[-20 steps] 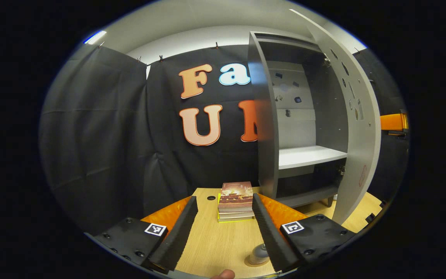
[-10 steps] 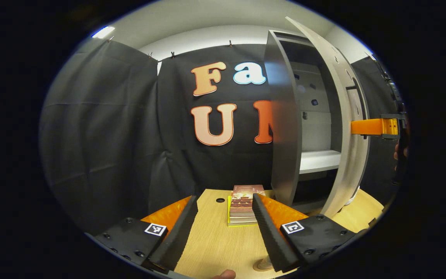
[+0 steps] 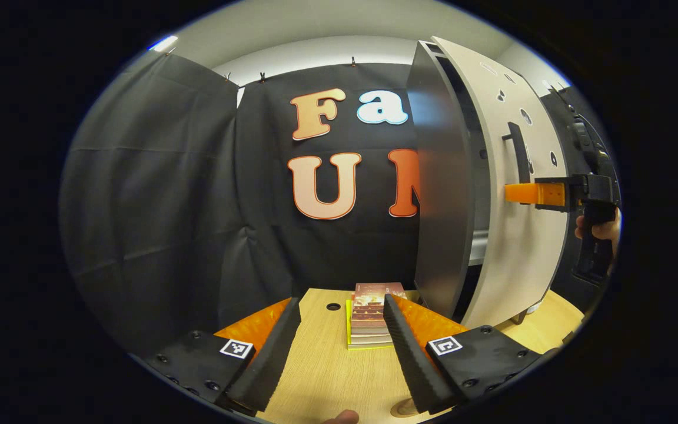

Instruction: Open the cabinet door with the right hand, grasp the bottle in the cabinet with the left hand and place it on the coaster, then close the cabinet door with the right hand.

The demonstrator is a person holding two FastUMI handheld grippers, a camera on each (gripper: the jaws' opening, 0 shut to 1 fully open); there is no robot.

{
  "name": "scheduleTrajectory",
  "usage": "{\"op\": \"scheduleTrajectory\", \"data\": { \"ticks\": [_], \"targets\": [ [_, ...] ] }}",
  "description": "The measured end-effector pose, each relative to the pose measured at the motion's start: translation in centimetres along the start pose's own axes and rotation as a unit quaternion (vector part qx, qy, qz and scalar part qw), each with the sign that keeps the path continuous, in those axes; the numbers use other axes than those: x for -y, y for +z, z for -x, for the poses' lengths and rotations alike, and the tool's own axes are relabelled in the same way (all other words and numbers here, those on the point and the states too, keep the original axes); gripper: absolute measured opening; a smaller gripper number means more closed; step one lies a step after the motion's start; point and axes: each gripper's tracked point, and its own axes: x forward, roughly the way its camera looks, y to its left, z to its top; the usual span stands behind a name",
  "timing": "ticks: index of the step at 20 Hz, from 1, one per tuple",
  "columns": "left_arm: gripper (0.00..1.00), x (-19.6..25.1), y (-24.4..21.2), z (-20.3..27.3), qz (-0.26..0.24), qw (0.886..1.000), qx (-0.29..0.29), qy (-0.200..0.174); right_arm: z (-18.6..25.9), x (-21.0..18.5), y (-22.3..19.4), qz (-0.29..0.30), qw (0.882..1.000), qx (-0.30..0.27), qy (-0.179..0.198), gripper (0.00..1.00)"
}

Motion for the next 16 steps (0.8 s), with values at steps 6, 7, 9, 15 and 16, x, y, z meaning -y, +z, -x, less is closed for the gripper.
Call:
{"op": "scheduleTrajectory", "data": {
  "ticks": [6, 7, 9, 15, 16],
  "targets": [
    [0.93, 0.0, 0.1, -2.2, 0.006, 1.000, 0.000, -0.023, 0.4, -0.1, -0.3, -0.004, 1.000, 0.000, -0.030, 0.94],
    [0.93, 0.0, 0.2, -2.4, 0.007, 1.000, 0.000, -0.025, 0.3, -0.1, -0.3, -0.003, 0.999, 0.001, -0.032, 0.94],
    [0.94, 0.1, 0.3, -2.6, 0.010, 0.999, 0.000, -0.031, 0.4, -0.2, -0.4, -0.005, 0.999, -0.001, -0.036, 0.94],
    [0.93, 0.5, 1.2, -2.1, 0.018, 0.999, 0.006, -0.041, 0.4, -0.5, -0.9, -0.007, 0.999, -0.011, -0.037, 0.94],
    [0.93, 0.6, 1.4, -1.8, 0.019, 0.999, 0.007, -0.041, 0.6, -0.7, -1.1, -0.011, 0.999, -0.017, -0.033, 0.94]
  ]
}}
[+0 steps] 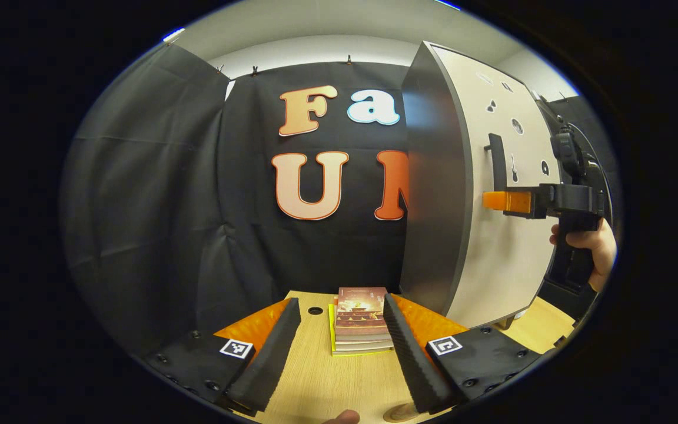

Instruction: Open the cabinet door with the right hand, grasp the bottle in the cabinet with the left hand and place it on the coaster, then close the cabinet door with the right hand.

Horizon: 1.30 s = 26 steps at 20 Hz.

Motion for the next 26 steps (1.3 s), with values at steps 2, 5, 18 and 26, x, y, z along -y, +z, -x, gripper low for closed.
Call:
{"op": "scheduleTrajectory", "data": {
  "ticks": [2, 5, 18, 26],
  "targets": [
    [0.93, 0.2, 0.7, 0.8, 0.001, 1.000, 0.003, 0.001, 1.2, -0.5, 0.2, 0.001, 1.000, 0.001, 0.010, 0.94],
    [0.92, 1.2, 1.9, 2.2, 0.004, 1.000, 0.010, 0.001, 4.7, -0.8, 1.5, 0.004, 1.000, 0.014, 0.019, 0.94],
    [0.92, 10.9, 6.6, 11.9, 0.001, 0.999, 0.035, -0.028, 25.4, 8.7, 2.5, 0.009, 0.999, 0.015, -0.039, 0.94],
    [0.92, 14.9, 7.7, 16.6, -0.008, 0.998, 0.044, -0.039, 31.6, 12.5, 1.7, -0.003, 0.998, 0.010, -0.058, 0.94]
  ]
}}
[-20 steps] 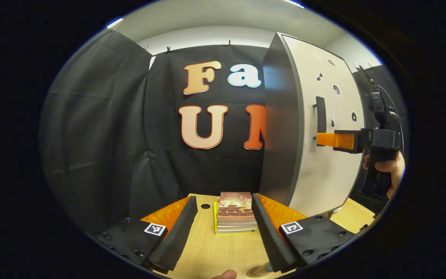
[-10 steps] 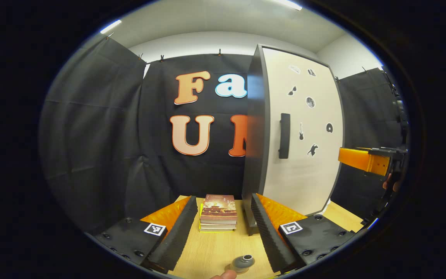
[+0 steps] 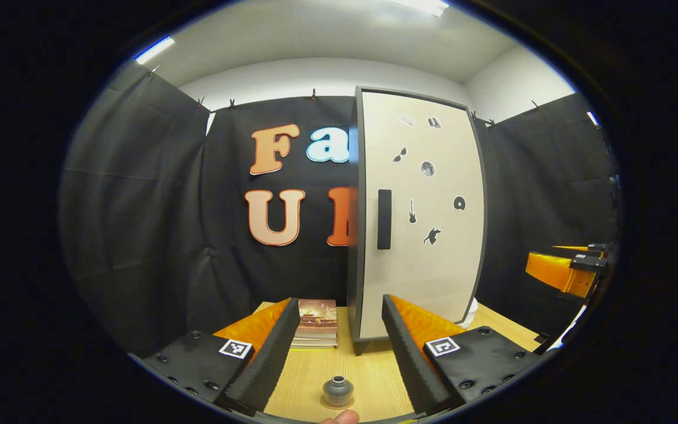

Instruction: Open the cabinet door with the right hand, grasp the bottle in the cabinet with the left hand and place it on the coaster, then close the cabinet door with the right hand.

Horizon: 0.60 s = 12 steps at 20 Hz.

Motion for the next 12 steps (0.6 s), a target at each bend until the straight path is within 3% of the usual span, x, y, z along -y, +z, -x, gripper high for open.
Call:
{"op": "scheduleTrajectory", "data": {
  "ticks": [12],
  "targets": [
    [0.92, -0.3, 1.2, 1.1, -0.002, 1.000, 0.005, 0.017, 0.7, -0.2, 0.4, 0.000, 1.000, 0.003, 0.010, 0.94]
  ]
}}
